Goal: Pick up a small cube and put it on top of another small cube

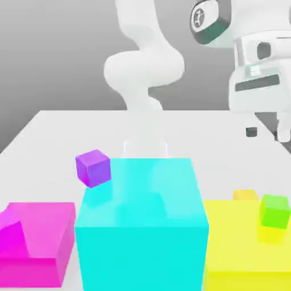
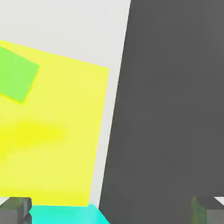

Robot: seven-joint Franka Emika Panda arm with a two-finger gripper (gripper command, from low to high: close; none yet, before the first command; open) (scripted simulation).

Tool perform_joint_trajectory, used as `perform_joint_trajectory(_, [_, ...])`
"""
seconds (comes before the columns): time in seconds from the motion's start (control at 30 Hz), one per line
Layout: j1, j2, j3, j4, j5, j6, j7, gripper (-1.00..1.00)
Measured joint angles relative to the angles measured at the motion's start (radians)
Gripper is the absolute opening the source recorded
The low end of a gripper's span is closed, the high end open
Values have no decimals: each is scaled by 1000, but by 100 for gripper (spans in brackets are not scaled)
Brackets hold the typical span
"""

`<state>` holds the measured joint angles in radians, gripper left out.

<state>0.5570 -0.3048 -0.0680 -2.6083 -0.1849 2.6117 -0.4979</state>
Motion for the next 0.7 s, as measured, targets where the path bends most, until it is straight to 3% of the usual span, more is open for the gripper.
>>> perform_joint_trajectory(0.4, [186,177,-13,-116,46,122,-559,0])
perform_joint_trajectory(0.7, [322,305,24,-203,167,214,-1039,0])
